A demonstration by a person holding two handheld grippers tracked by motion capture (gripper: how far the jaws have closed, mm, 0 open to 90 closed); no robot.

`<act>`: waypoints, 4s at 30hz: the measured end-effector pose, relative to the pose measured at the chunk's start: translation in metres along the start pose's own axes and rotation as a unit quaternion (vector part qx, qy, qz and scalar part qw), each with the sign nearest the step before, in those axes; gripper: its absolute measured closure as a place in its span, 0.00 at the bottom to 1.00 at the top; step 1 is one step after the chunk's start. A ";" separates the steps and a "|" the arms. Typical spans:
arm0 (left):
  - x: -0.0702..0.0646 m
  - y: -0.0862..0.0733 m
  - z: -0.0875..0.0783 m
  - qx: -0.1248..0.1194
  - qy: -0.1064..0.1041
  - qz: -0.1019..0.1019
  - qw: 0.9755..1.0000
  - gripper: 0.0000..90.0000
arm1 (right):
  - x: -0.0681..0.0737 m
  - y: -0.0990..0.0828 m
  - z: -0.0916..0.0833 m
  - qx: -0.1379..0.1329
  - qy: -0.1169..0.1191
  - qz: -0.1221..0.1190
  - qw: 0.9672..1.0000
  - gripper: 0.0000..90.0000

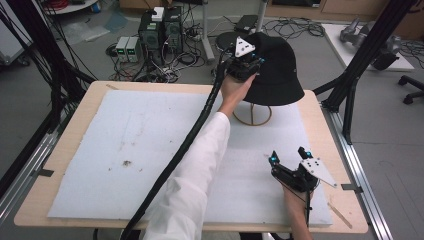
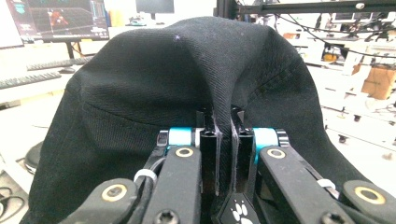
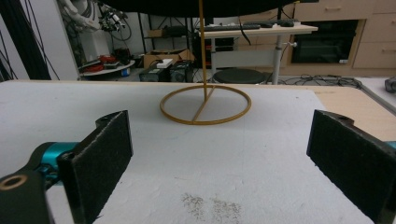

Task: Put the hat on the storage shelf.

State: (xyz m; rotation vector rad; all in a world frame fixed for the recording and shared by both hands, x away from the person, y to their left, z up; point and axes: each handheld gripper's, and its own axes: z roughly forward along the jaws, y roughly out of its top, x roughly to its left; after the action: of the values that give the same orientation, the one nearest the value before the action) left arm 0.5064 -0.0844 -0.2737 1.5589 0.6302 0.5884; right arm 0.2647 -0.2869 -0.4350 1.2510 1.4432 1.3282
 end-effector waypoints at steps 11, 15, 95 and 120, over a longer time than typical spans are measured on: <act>0.000 -0.008 -0.004 -0.004 -0.010 -0.006 1.000 0.93 | 0.002 0.000 0.001 0.000 0.002 -0.005 1.000 0.07; 0.000 -0.008 -0.006 -0.005 -0.008 -0.003 1.000 0.88 | 0.001 0.000 0.002 0.000 0.002 -0.004 1.000 0.07; 0.081 -0.057 -0.288 -0.067 0.127 0.011 0.990 0.23 | 0.007 0.003 0.004 -0.009 0.015 0.012 1.000 0.07; 0.095 -0.123 -0.374 -0.070 0.215 -0.026 0.974 0.23 | 0.009 0.003 0.006 -0.004 0.021 0.018 1.000 0.07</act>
State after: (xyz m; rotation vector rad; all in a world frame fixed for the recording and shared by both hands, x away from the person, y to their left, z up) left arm 0.3080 0.2565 -0.3674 1.2858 0.9306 0.9223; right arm 0.2689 -0.2768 -0.4326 1.2566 1.4482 1.3911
